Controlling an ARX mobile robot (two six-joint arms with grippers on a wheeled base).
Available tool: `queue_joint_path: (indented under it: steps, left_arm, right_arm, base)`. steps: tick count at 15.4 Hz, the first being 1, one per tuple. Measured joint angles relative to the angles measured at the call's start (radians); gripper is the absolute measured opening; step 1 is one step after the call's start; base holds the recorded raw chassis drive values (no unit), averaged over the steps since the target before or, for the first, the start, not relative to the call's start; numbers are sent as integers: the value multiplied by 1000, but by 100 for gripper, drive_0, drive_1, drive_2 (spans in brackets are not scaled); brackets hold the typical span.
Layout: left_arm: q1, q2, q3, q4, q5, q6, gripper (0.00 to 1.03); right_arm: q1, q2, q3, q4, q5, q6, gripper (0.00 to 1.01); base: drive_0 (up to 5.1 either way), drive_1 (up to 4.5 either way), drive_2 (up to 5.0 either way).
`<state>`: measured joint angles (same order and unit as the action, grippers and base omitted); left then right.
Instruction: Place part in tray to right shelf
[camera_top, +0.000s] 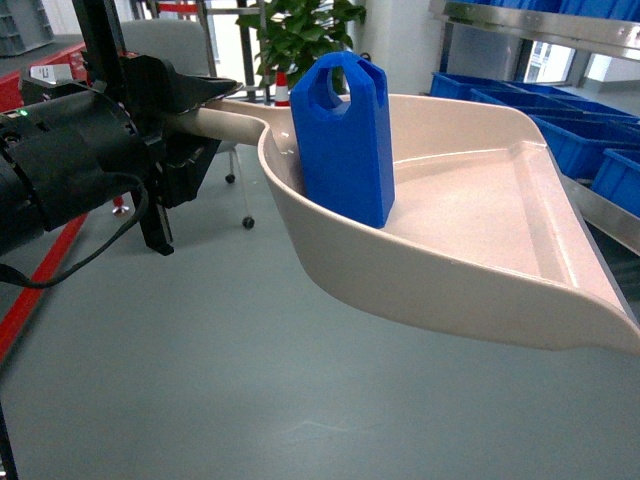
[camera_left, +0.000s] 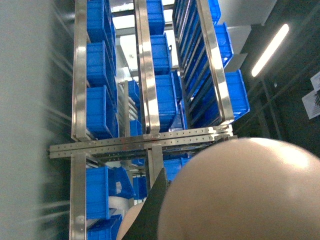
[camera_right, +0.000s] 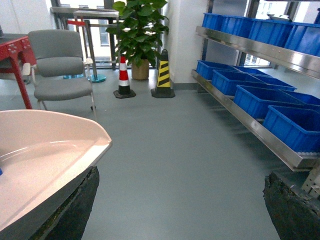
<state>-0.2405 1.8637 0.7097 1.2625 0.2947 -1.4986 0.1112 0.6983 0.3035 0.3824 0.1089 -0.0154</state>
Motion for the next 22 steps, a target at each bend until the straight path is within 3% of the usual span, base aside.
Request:
queue_joint_path:
  steps: [22]
  left_arm:
    - [0,0,0,0,1,0,14]
  right_arm:
    - [0,0,0,0,0,0,98]
  base:
    - [-163,-163,-163]
